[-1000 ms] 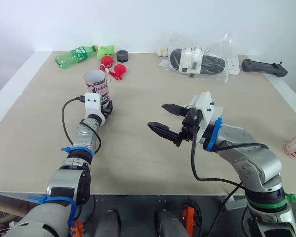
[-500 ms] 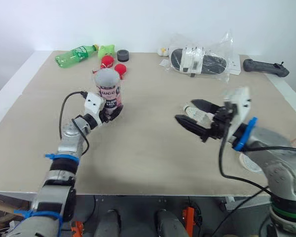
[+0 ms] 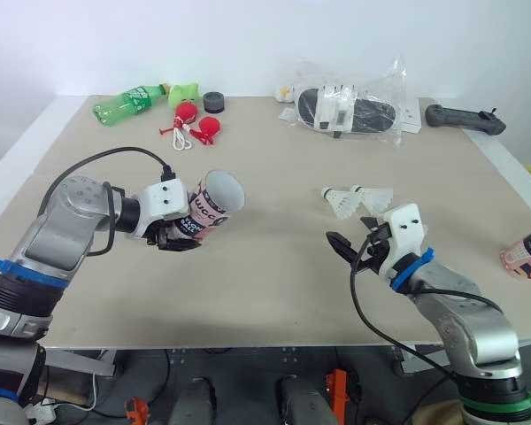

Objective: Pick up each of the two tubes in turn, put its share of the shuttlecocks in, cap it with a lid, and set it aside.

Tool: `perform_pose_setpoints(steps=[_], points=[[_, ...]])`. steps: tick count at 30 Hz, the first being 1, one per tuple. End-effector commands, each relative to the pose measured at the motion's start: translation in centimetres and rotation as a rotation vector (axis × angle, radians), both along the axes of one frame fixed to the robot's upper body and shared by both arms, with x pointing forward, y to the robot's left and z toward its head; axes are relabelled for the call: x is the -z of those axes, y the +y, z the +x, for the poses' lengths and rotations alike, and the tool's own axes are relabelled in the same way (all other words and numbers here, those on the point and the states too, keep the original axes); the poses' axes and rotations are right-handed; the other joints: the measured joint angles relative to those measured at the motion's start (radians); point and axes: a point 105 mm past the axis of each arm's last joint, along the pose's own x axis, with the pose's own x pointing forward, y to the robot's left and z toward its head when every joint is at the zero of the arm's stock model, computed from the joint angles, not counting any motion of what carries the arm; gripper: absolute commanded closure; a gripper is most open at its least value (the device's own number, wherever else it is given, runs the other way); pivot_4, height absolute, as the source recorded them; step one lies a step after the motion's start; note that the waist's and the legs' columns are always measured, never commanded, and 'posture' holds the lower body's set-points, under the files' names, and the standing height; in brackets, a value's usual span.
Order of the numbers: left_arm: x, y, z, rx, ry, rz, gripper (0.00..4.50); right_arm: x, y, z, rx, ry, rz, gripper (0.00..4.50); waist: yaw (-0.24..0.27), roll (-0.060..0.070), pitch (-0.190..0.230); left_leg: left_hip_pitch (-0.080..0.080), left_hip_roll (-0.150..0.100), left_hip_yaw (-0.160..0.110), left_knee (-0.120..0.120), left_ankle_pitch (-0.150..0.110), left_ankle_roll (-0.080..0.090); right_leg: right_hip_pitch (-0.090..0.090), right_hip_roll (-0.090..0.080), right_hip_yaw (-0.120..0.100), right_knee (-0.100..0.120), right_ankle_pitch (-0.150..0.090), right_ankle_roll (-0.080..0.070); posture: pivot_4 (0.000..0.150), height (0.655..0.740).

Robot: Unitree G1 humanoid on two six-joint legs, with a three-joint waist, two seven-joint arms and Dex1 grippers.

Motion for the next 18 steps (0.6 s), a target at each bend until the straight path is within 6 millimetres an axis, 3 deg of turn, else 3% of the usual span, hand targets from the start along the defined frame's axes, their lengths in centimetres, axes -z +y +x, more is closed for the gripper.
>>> perform_pose_setpoints(steps=[1, 8, 12, 18], points=[[-0.4, -0.6, -0.4, 0.025, -0.011, 0.037, 1.21, -0.8, -0.4, 1.8, 0.078, -0.061, -0.005, 0.00, 0.001, 0.000, 0.000, 0.000, 0.000, 0.000, 0.000, 0.000, 0.000, 0.000, 0.000, 0.000, 0.000, 0.000, 0.001, 0.150, 0.7400], [0.8, -0.9, -0.2, 0.011, 0.011, 0.056, 1.21, 0.4, 0.0, 4.4, 0.100, -0.063, 0.016, 0.00, 0.002, 0.000, 0.000, -0.002, 0.000, -0.001, -0.001, 0.000, 0.000, -0.002, 0.000, -0.001, 0.000, -0.001, 0.001, 0.150, 0.7400], [1.6, -1.3, -0.4, 0.025, 0.034, 0.078, 1.21, 0.6, 0.9, 6.9, 0.099, -0.067, 0.047, 0.00, 0.003, 0.000, 0.000, -0.002, 0.000, -0.001, -0.001, 0.000, 0.000, -0.002, 0.000, -0.001, 0.001, -0.001, 0.001, 0.150, 0.7400], [2.3, -1.3, -0.4, 0.025, 0.053, 0.086, 1.21, 0.7, 1.4, 8.6, 0.102, -0.069, 0.073, 0.00, -0.002, 0.000, 0.000, 0.000, 0.000, -0.001, 0.000, 0.000, 0.000, -0.002, 0.001, 0.000, 0.004, 0.000, 0.000, 0.150, 0.7400]])
